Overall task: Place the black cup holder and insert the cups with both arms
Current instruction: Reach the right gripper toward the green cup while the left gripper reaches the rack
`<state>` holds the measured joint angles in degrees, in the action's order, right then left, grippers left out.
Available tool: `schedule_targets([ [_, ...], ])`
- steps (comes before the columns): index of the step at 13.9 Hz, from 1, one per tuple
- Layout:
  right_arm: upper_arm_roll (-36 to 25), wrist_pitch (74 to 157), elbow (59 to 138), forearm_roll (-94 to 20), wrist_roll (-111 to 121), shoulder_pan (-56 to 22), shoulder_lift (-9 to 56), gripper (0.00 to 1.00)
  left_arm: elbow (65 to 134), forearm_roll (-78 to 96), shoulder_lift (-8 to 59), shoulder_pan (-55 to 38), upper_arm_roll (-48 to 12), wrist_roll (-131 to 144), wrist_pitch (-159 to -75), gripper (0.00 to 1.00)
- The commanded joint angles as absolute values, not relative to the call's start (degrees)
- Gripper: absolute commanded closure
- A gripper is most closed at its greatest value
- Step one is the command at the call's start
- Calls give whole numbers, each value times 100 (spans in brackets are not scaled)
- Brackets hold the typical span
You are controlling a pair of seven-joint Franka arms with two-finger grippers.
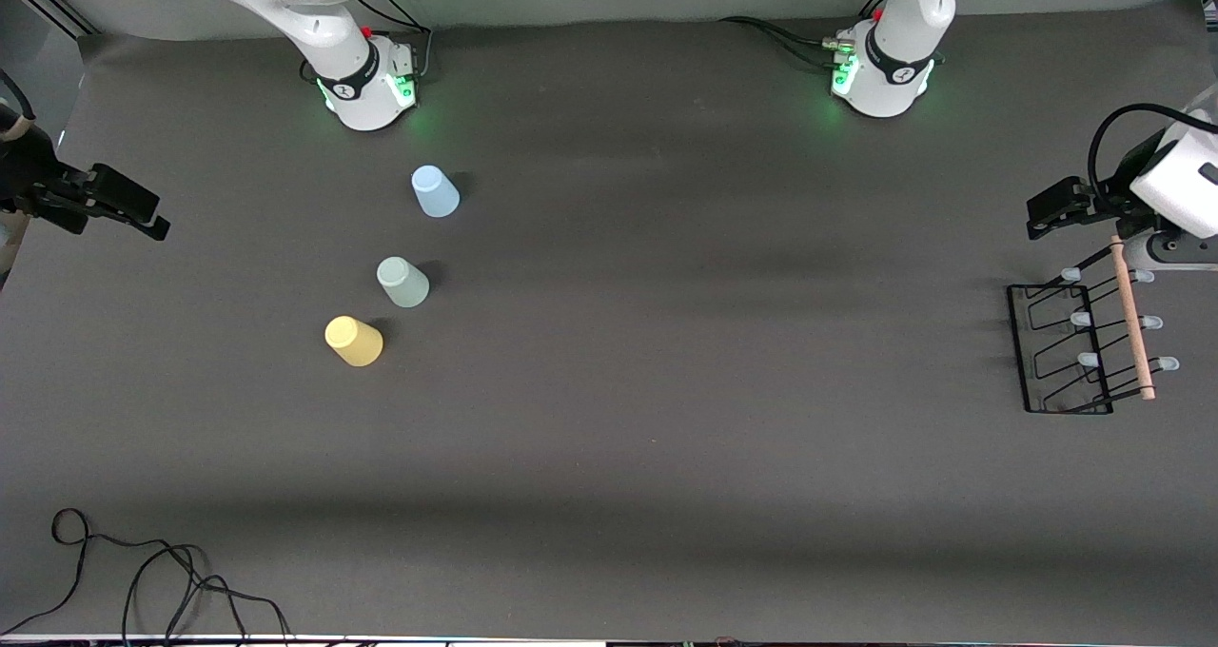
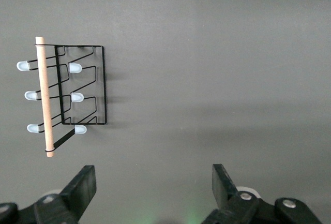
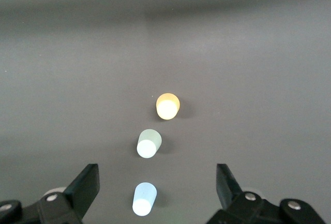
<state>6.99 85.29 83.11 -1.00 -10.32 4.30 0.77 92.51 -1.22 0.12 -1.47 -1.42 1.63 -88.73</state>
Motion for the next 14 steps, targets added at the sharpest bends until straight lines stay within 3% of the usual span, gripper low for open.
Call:
schedule_targets([
  [1, 712, 8386, 8297, -220, -1064, 431, 97, 0, 9264, -167, -18, -202, -114, 114, -8877, 0],
  [10, 677, 8394, 8279, -193, -1151, 343, 220, 0, 9500, -176, -88, -1, 26, 79, -8841, 0],
  [14, 686, 8402, 8279, -193, -1099, 343, 333, 0, 10132, -193, -254, 1191, 53, -1603, -9385, 0],
])
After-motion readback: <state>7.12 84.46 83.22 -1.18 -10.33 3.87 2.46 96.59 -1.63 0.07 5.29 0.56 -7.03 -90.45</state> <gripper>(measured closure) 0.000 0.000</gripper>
